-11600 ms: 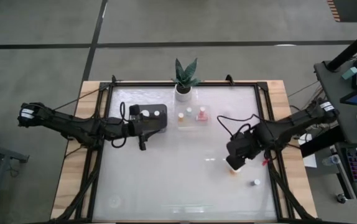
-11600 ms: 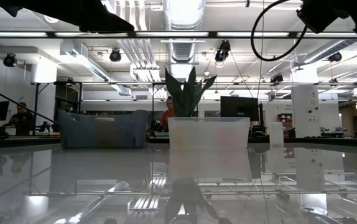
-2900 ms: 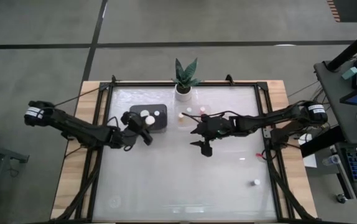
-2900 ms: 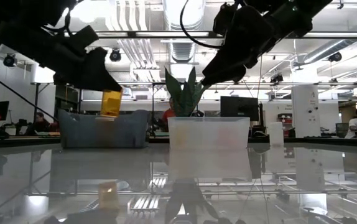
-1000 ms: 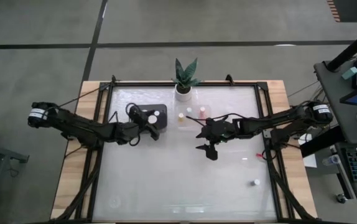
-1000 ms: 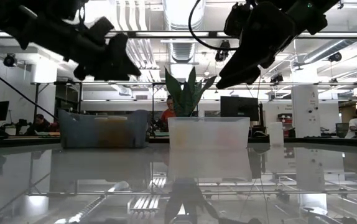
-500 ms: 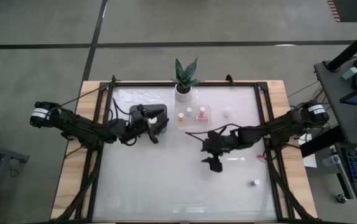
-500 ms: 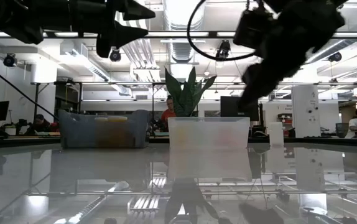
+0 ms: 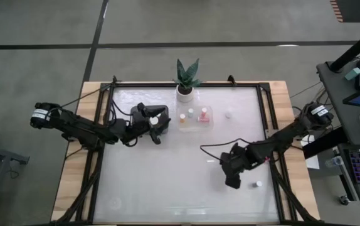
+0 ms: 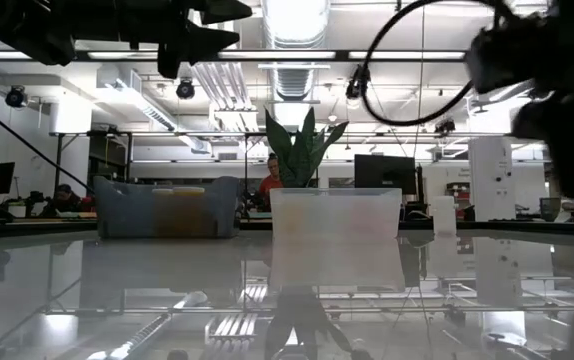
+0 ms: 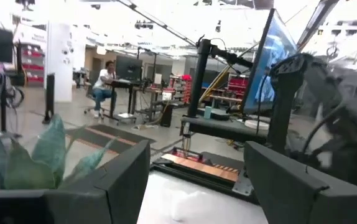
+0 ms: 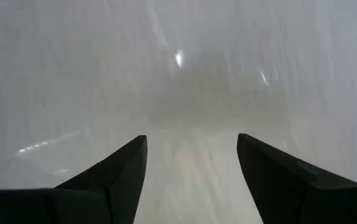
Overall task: Pick and place medicine bottles into bin by pill shape (circle, oval)
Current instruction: Put the blue capsule bottle into the black bin
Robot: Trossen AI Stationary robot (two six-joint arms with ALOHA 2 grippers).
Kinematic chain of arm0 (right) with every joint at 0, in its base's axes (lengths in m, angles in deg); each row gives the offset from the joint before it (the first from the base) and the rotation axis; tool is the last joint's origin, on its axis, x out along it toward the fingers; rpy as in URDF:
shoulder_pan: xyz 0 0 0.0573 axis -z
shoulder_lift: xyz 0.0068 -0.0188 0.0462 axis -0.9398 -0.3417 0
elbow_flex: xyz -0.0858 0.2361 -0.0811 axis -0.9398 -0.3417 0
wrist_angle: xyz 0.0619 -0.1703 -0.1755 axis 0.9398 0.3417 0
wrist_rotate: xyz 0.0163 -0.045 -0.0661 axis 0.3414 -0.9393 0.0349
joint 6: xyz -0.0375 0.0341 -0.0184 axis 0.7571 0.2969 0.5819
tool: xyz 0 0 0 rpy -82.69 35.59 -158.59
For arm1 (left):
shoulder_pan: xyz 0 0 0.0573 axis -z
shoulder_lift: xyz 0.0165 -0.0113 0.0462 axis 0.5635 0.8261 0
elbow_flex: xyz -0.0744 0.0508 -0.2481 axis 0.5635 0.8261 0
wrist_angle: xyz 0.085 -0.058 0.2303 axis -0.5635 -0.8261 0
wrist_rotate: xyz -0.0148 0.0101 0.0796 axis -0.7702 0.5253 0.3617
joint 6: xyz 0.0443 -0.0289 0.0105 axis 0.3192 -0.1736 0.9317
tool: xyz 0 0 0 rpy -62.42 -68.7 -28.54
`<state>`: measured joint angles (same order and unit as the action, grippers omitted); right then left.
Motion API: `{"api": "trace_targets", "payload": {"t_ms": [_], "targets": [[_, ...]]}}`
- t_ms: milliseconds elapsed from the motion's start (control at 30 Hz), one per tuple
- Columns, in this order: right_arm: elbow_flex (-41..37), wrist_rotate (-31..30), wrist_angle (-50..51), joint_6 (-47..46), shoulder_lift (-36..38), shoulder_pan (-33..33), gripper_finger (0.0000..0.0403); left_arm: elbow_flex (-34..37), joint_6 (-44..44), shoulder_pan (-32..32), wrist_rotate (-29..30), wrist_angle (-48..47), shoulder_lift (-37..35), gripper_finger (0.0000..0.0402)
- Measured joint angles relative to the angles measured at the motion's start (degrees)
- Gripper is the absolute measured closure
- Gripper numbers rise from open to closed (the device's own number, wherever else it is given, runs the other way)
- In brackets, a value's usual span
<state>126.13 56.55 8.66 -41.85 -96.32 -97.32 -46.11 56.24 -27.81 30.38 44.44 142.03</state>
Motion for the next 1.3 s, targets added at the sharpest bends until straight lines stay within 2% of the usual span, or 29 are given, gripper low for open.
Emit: {"api": "trace_targets", "payload": {"t_ms": [200,367,500,867,1300], "targets": [[8.15,-0.02,15.26,-12.09,0.02,-4.34,0.0163,-0.98,9.31,0.00,0.03,-0.02,0.00,0.0157],[15.50,0.34,28.06,-22.17,0.04,-5.52,0.0163,-1.86,16.98,0.02,0.06,0.00,0.00,0.0157],[19.92,1.13,35.05,-29.45,0.39,-7.10,0.0163,-1.64,18.72,0.06,0.09,-0.02,-0.23,0.0157],[19.69,3.00,35.73,-48.84,3.37,-12.66,0.0165,-0.44,17.75,2.72,0.22,-2.55,-1.74,0.0157],[19.60,2.71,35.15,-72.93,4.55,-25.46,0.0168,-0.33,17.77,3.08,0.39,-7.63,-3.98,0.0157]]}}
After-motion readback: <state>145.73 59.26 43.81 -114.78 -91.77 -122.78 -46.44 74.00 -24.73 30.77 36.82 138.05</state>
